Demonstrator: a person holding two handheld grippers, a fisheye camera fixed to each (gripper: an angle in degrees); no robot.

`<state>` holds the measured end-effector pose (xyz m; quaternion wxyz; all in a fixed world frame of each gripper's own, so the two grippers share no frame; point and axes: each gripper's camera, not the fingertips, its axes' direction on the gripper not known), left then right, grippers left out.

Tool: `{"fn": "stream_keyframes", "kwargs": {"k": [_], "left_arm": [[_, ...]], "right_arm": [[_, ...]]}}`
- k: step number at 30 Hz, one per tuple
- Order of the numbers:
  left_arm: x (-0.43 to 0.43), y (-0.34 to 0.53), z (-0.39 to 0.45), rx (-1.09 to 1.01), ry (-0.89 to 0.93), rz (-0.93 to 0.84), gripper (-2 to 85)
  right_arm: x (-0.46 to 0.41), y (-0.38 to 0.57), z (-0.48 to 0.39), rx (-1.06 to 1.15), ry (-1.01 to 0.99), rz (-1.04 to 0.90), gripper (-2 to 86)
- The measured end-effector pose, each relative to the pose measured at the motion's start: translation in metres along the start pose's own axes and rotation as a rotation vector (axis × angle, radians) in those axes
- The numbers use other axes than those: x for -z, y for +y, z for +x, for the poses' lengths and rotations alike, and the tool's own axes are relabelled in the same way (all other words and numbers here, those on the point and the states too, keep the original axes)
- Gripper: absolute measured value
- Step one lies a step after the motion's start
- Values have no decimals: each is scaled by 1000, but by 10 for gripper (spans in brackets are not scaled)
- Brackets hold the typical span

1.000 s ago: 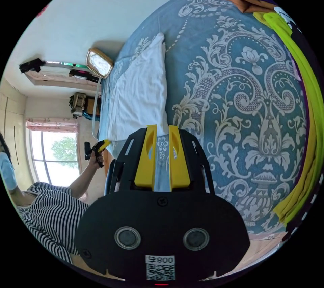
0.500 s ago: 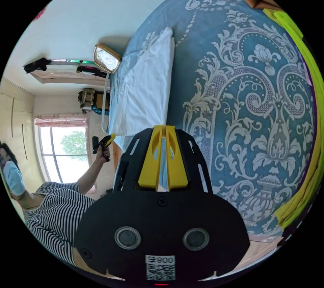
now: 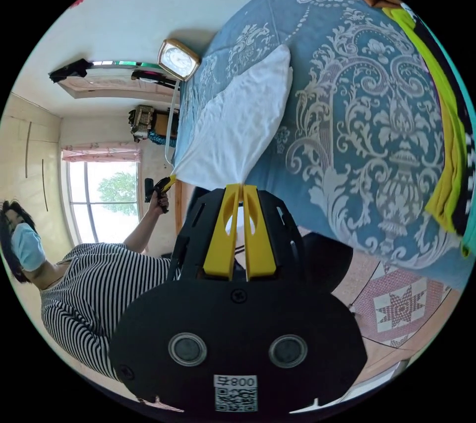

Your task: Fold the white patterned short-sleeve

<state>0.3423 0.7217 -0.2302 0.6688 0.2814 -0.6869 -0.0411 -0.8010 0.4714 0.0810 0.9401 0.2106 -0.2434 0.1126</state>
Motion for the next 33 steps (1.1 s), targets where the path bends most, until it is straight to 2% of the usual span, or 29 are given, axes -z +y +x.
{"fn": "stream_keyframes", "kwargs": {"k": [12,18,21,27,29,33], "left_arm": [[19,41,68,134,-131,-10,22],[62,67,145,128,-354,87,22],[60,74,220,-74,-308,106,23],[-45,90,413,-619,-173,-231,47],[-86,105,486,-813,-238,-322,61],[-130,132,574,-1052,-286,-442,78]], "right_arm": [[-52,57,50,-194,-29,-6,8],[-50,72,51,-190,-78,6,9],[-47,81,47,-169,-109,21,9],[-41,94,34,-138,-161,55,10],[-40,98,31,-129,-168,63,10],[-42,105,28,-115,-194,70,11]]}}
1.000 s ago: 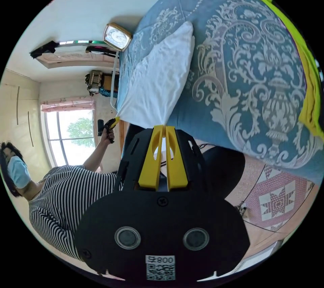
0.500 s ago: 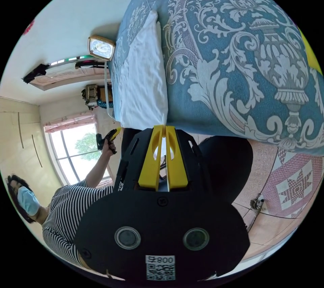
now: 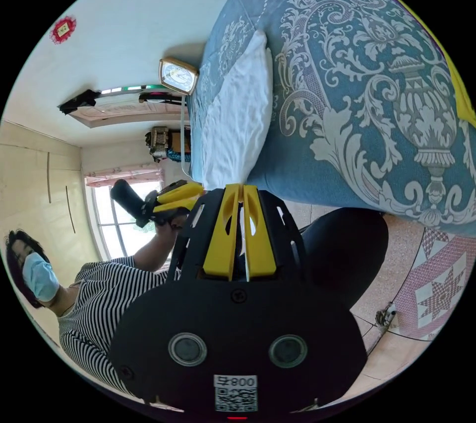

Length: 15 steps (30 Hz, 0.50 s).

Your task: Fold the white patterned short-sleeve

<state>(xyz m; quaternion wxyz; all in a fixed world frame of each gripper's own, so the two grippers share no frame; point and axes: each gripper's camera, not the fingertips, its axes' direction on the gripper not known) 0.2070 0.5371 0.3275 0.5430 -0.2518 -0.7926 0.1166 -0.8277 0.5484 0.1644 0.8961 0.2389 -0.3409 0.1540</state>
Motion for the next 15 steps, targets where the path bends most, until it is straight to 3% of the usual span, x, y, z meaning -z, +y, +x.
{"fn": "stream_keyframes", "kwargs": {"k": [2,7,11,15], "left_arm": [[-5,-35,39,-133,-94,-103,91],[-8,-77,89,-242,-276,-201,80],[3,-93,103,-207,-345,-243,31],[38,-100,103,-129,-293,-187,18]], "right_arm": [[-1,2,2,1,-18,3,11],[-8,7,10,1,-46,-3,11],[-16,9,17,2,-29,-32,9],[-9,13,28,9,-69,0,4]]}}
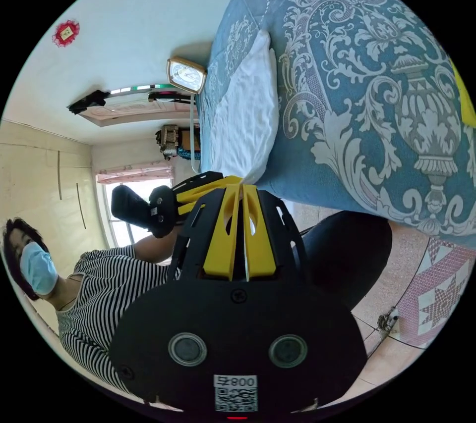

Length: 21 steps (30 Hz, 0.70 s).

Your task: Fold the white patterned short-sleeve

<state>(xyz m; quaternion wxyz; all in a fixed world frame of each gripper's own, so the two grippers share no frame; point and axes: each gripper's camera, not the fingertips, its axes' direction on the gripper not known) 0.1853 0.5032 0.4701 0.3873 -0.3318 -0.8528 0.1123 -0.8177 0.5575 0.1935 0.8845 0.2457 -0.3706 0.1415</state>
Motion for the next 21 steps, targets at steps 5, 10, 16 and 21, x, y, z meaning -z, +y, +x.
{"fn": "stream_keyframes", "kwargs": {"k": [5,10,16,21], "left_arm": [[50,16,-41,203,152,128,13],[74,33,-73,345,276,202,13],[88,37,-87,369,321,213,14],[89,36,-94,358,346,203,14]], "right_arm": [[25,-6,19,-39,29,132,7],[21,-44,38,-67,21,204,39],[-3,-102,50,-82,19,219,68],[-20,-152,53,-97,77,204,73]]}}
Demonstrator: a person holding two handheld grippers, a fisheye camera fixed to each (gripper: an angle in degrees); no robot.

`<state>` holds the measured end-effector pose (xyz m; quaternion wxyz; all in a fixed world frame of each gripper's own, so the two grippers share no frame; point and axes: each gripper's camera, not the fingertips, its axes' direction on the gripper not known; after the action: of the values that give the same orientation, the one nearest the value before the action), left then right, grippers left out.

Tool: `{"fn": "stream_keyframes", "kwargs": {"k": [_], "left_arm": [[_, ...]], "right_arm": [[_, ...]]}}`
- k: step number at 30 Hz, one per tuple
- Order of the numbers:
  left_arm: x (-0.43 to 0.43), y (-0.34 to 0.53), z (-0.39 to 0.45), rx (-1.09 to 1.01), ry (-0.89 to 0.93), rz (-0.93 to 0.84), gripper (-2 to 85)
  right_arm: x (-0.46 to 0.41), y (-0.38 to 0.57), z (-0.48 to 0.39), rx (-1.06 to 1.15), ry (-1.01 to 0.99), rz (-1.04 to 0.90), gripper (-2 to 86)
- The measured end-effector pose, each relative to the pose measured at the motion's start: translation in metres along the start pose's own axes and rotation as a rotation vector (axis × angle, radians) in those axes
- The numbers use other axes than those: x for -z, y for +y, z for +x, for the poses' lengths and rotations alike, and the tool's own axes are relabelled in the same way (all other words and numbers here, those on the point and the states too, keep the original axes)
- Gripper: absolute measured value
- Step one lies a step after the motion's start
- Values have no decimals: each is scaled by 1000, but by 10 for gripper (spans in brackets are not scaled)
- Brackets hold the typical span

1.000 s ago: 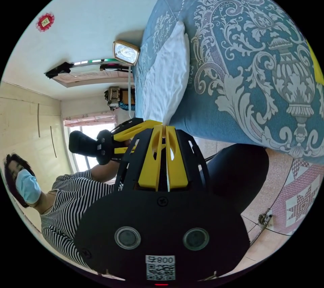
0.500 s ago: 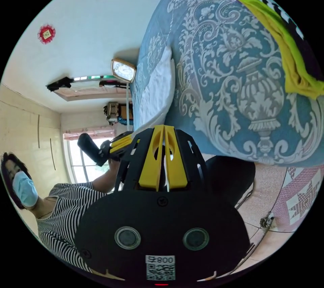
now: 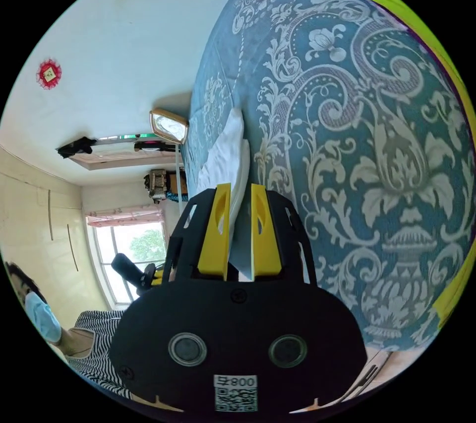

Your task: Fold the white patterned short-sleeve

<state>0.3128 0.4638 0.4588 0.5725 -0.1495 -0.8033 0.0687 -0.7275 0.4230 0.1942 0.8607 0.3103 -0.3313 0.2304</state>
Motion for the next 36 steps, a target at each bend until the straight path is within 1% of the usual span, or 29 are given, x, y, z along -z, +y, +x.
{"fn": "stream_keyframes", "kwargs": {"k": [8,16,25,32,36], "left_arm": [[-14,-7,-20,-12,47,-26,15],[-35,-4,-44,-23,100,-31,14],[-68,11,-81,-7,135,-13,14],[-99,33,-116,18,163,24,14],[-114,47,-134,33,180,54,14]], "right_arm": [[-46,-55,-10,16,123,-61,80],[-83,-92,-20,71,137,-112,70],[-107,-130,-21,44,82,-135,40],[-103,-146,-28,25,45,-107,24],[-100,-155,-47,35,13,-89,22]]}}
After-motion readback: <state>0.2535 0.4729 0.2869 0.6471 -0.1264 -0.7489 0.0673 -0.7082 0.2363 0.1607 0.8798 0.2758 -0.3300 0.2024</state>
